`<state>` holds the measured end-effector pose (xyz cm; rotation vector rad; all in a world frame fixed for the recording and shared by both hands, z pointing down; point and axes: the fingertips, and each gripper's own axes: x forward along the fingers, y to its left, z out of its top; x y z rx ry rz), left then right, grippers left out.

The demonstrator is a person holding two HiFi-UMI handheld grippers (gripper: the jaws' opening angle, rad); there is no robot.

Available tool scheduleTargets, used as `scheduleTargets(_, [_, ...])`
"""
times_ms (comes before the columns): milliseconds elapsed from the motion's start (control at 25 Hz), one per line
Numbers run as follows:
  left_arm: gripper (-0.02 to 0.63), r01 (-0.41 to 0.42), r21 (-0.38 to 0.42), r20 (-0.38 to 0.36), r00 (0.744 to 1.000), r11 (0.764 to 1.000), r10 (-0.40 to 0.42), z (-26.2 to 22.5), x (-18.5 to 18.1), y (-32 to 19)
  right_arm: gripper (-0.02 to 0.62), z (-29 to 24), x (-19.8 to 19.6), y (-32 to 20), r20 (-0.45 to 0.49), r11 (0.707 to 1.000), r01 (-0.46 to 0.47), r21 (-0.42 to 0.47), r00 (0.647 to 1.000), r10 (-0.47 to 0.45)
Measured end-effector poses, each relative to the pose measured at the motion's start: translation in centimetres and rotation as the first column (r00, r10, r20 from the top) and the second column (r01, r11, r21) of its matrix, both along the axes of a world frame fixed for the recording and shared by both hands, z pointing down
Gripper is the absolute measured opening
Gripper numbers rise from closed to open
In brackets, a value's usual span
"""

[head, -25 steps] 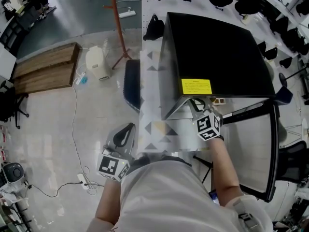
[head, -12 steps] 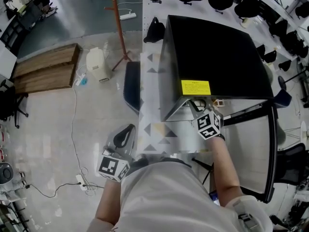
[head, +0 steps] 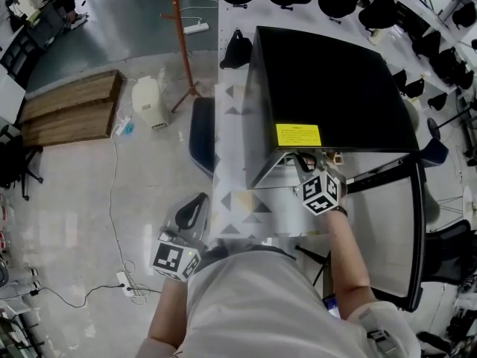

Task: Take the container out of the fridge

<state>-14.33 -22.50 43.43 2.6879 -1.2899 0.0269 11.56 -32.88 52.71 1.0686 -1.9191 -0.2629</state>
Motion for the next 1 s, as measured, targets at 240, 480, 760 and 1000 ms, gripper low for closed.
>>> scheduleTargets(240, [0.025, -0.049, 0.003, 0.002, 0.999, 0.999, 0.049, 0.0, 1.3, 0.1, 0.017, -2.3, 0.3, 1.6, 0.075, 1.000, -0.008, 0.030, 0.997, 0.005])
scheduleTargets(480, [0.025, -0.136, 0.003, 0.000, 0.991, 0.991, 0.136, -0.1, 4.2, 0.1, 0.017, -3.9, 0.8, 4.6, 0.213, 0.998, -0.058, 0.038, 0.976, 0.049])
scheduleTargets(760, [0.025, -0.281, -0.004, 0.006, 0.960, 0.960, 0.281, 0.4, 8.7, 0.3, 0.017, -5.8, 1.9, 8.7, 0.375, 0.984, -0.154, 0.090, 0.921, 0.110])
scheduleTargets(1000, [0.025, -0.384, -0.009, 0.009, 0.923, 0.923, 0.384, 0.7, 12.0, 1.0, 0.017, -6.8, 3.1, 12.0, 0.468, 0.967, -0.238, 0.086, 0.867, 0.172])
